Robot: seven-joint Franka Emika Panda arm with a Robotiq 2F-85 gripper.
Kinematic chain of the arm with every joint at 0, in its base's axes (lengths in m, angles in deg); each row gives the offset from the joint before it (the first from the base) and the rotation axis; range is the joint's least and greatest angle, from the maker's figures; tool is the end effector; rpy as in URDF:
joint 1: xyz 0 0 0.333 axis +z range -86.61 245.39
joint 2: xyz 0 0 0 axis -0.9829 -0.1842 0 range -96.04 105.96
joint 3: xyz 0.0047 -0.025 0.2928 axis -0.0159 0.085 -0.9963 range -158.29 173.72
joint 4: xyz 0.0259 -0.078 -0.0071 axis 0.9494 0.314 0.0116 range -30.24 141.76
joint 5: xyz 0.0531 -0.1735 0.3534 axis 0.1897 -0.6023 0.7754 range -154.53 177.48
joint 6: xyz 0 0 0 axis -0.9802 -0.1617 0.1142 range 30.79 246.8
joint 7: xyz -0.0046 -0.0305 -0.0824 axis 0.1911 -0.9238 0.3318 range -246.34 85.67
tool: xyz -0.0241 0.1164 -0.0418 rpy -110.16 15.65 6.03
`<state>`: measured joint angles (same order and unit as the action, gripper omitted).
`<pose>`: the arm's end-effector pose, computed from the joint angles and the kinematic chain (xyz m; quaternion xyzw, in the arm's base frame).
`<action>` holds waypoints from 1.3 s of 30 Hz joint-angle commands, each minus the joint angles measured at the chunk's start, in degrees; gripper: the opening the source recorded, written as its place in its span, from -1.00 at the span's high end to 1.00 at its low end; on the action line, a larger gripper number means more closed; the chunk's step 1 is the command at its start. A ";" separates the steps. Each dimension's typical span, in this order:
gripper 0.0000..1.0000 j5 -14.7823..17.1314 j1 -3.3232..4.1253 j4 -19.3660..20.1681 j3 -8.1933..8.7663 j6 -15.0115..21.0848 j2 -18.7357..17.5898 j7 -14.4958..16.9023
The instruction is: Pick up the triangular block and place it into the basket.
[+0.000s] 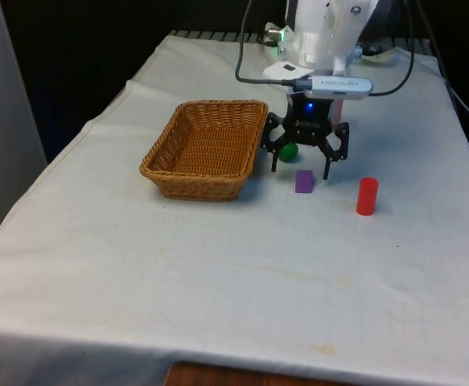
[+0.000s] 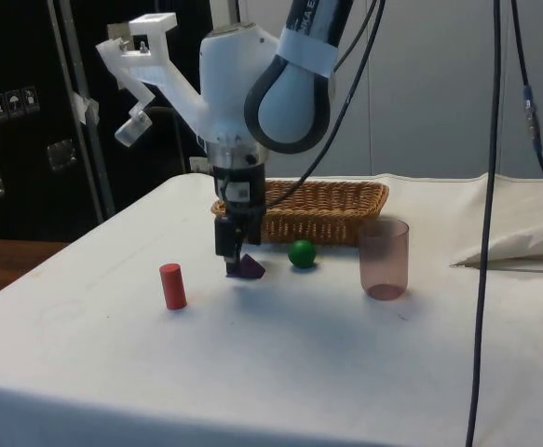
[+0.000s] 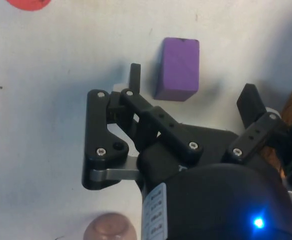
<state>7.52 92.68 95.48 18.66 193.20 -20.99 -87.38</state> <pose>0.5394 0.0183 0.1287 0.9972 0.0028 0.0570 0.0493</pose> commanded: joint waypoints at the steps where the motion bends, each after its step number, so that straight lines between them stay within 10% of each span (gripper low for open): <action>1: -1.00 0.00 0.00 -0.06 -0.06 0.11 -0.11 0.00; 20: -0.92 -0.11 1.38 0.34 -0.92 0.92 -0.57 -1.78; 32: 0.32 -0.11 1.32 0.40 -1.03 0.92 -0.69 -1.78; 39: 0.33 -0.29 1.49 1.15 -0.86 0.23 1.20 -1.78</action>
<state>7.52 93.77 95.82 17.46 193.60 -21.11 -88.82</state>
